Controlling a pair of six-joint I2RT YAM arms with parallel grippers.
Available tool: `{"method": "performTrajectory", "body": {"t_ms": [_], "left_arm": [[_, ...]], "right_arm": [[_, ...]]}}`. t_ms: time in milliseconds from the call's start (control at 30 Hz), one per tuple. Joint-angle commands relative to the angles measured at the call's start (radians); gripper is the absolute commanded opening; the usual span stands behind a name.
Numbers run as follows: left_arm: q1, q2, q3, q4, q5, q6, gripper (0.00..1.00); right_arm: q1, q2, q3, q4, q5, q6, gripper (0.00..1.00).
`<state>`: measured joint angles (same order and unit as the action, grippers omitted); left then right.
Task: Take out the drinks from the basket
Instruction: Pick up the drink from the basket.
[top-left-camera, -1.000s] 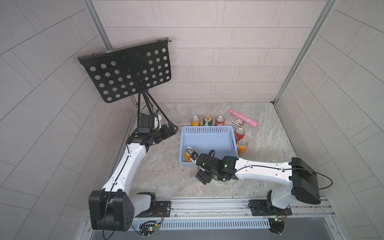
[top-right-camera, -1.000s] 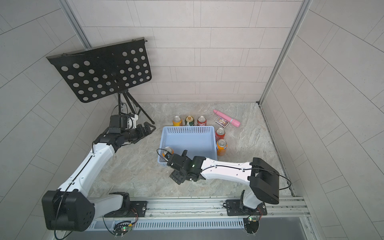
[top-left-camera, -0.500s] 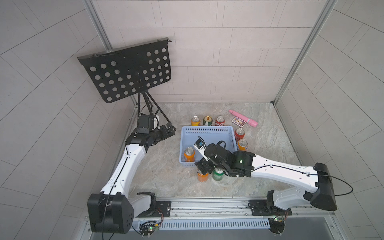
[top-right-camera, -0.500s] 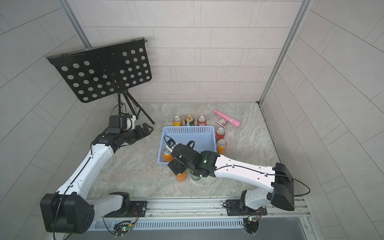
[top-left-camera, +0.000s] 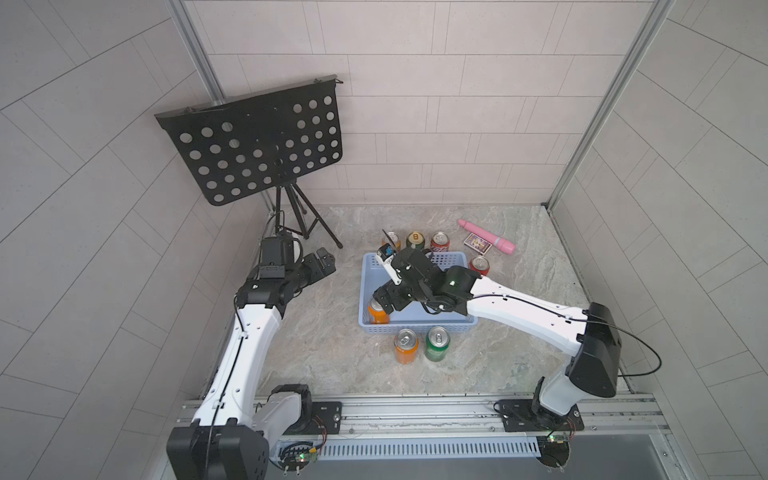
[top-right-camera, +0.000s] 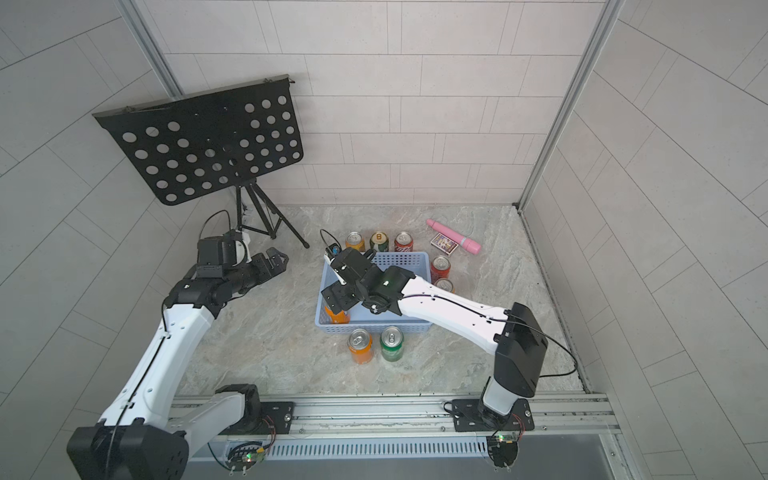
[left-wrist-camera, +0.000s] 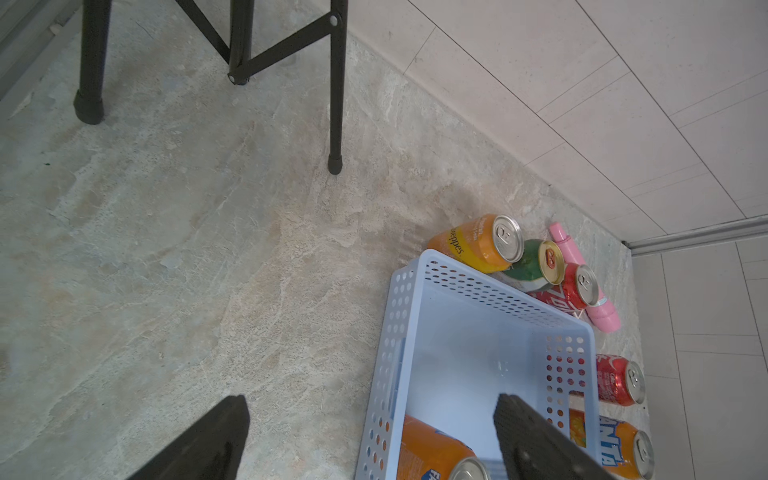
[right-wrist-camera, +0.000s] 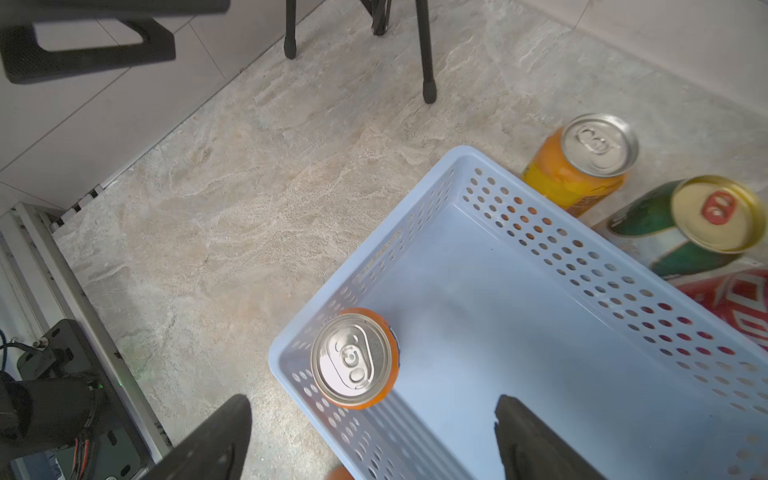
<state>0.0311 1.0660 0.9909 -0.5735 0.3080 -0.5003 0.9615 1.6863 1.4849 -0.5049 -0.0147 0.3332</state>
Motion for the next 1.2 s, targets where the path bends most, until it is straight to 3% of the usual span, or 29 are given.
{"method": "performTrajectory", "body": {"t_ms": [0, 467, 1167], "left_arm": [[0.019, 0.02, -0.011, 0.003, 0.029, -0.007, 1.0], [0.041, 0.052, -0.007, 0.014, 0.087, -0.015, 1.0], [0.058, 0.071, -0.005, 0.013, 0.122, -0.017, 1.0]], "right_arm": [[0.003, 0.06, 0.054, -0.069, -0.02, -0.01, 0.95], [0.003, 0.216, 0.141, -0.124, -0.04, -0.02, 0.95], [0.003, 0.319, 0.153, -0.145, -0.068, -0.01, 0.94]]}}
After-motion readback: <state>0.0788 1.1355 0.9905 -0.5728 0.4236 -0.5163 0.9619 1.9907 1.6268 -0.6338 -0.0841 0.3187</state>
